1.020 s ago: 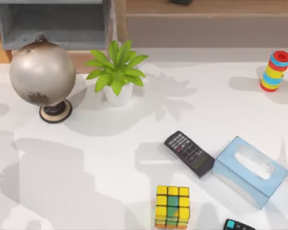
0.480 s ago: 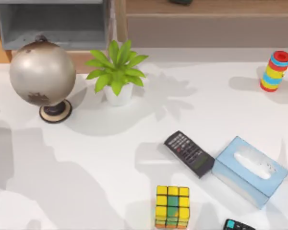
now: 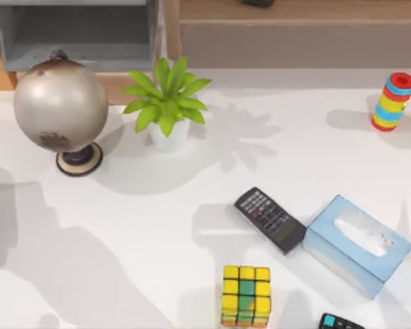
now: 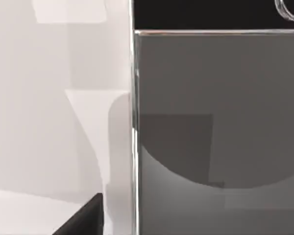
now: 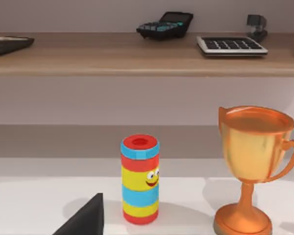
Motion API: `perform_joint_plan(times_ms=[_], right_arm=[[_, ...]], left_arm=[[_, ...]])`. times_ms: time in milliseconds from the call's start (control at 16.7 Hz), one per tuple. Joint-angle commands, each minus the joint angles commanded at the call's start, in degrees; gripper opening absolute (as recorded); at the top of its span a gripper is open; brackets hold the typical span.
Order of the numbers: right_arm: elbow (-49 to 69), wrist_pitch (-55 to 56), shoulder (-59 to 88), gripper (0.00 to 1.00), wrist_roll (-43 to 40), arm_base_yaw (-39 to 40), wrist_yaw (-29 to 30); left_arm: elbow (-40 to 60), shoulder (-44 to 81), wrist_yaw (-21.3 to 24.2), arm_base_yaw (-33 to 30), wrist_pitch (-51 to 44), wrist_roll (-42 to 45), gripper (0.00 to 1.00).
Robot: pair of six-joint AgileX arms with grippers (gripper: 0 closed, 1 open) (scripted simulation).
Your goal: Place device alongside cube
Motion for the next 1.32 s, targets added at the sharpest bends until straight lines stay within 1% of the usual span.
perform_joint_plan(times_ms=[300,1080,1140,1320], right_arm=[[0.0,0.0,0.0,1.0,0.0,0.0,0.0],[0.0,0.0,0.0,1.0,0.0,0.0,0.0],[0.0,0.0,0.0,1.0,0.0,0.0,0.0],[0.0,0.0,0.0,1.0,0.0,0.0,0.0]], left_arm=[[-0.7,0.8,0.0,0.0,1.3,0.1,1.0],[-0.7,0.8,0.0,0.0,1.3,0.1,0.02],[-0.7,0.8,0.0,0.0,1.3,0.1,0.0],[-0.7,0.8,0.0,0.0,1.3,0.1,0.0]])
